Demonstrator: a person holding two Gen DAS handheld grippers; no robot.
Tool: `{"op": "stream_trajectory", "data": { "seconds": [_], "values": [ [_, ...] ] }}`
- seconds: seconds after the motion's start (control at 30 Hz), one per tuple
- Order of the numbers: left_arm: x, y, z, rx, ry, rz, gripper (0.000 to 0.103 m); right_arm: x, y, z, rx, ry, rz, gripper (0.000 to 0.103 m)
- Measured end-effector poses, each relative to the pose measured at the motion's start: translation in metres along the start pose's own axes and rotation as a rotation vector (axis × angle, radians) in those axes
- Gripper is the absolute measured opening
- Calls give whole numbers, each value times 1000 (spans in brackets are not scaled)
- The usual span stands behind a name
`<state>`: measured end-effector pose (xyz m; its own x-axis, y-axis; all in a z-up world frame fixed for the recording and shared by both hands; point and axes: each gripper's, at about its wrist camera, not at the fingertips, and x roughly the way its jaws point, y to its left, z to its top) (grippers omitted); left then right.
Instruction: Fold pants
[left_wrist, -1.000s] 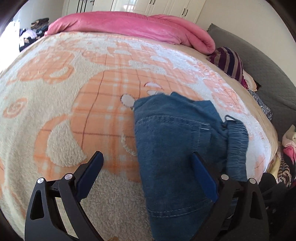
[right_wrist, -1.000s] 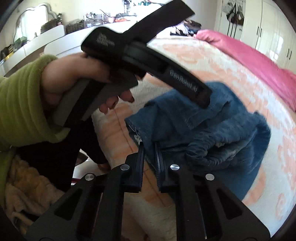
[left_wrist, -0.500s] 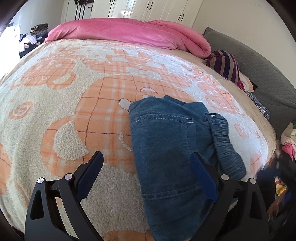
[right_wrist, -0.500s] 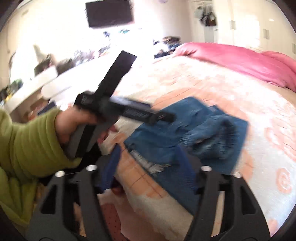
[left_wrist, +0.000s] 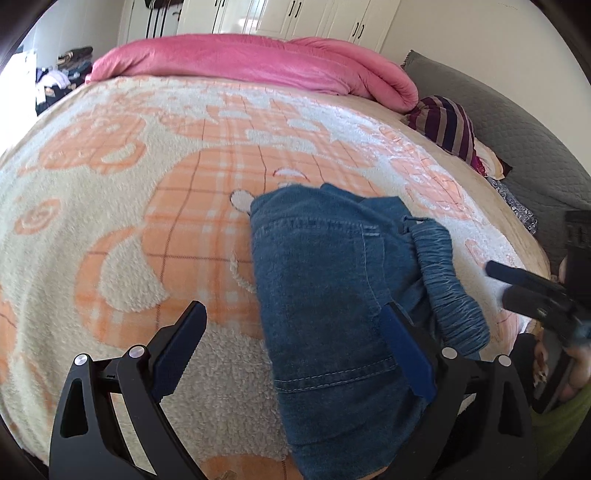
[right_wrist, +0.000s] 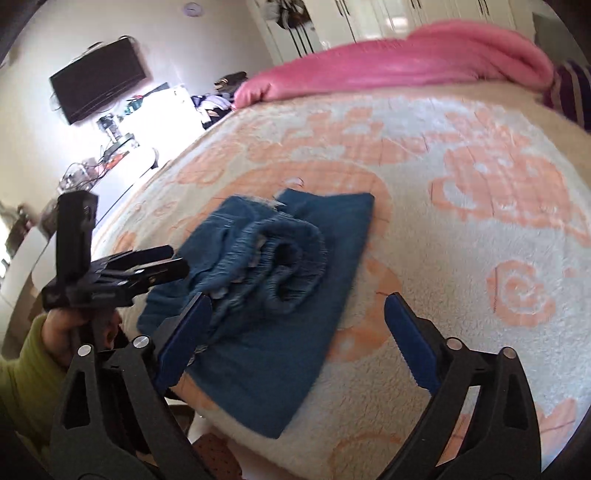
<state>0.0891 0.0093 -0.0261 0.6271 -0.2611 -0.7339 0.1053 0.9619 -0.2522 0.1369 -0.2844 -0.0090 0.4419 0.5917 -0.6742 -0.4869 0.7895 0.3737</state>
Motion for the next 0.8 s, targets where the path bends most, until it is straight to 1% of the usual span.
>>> {"op": "stream_trajectory", "data": {
  "seconds": [0.07, 0.17, 0.27, 0.37, 0.43, 0.47, 0.5, 0.53, 0.57, 0.6, 0.63, 0.7, 0.8],
  "values": [
    [5, 1, 0, -6, 8, -8, 94, 10, -6, 1, 34, 21, 38, 70],
    [13, 5, 0, -25, 19, -24, 94, 26, -17, 4, 90, 51, 43, 68],
    [20, 7, 2, -38, 28, -42, 94, 37, -29, 5, 153, 74, 100, 67],
    [25, 5, 5, -35, 31, -57, 94, 50, -28, 11, 135, 106, 122, 66],
    [30, 2, 6, -34, 37, -80, 93, 58, -27, 15, 128, 125, 133, 65],
    [32, 1, 7, -34, 41, -91, 91, 62, -26, 17, 115, 134, 134, 63],
    [34, -1, 7, -29, 44, -96, 80, 66, -25, 19, 101, 144, 131, 60],
    [35, -4, 8, -17, 48, -106, 73, 71, -24, 20, 83, 149, 127, 58],
    [36, -7, 7, -9, 48, -109, 68, 74, -22, 20, 66, 145, 127, 51],
    [37, -10, 7, 1, 45, -104, 61, 76, -19, 20, 46, 138, 136, 36],
    [37, -13, 6, 8, 42, -113, 56, 75, -15, 18, 30, 120, 154, 29],
    [34, -16, 4, 12, 23, -115, 47, 71, -9, 15, 6, 84, 140, 22],
    [25, -21, 6, 33, -5, -110, 40, 58, 3, 16, -42, 28, 119, 15]
  ]
}}
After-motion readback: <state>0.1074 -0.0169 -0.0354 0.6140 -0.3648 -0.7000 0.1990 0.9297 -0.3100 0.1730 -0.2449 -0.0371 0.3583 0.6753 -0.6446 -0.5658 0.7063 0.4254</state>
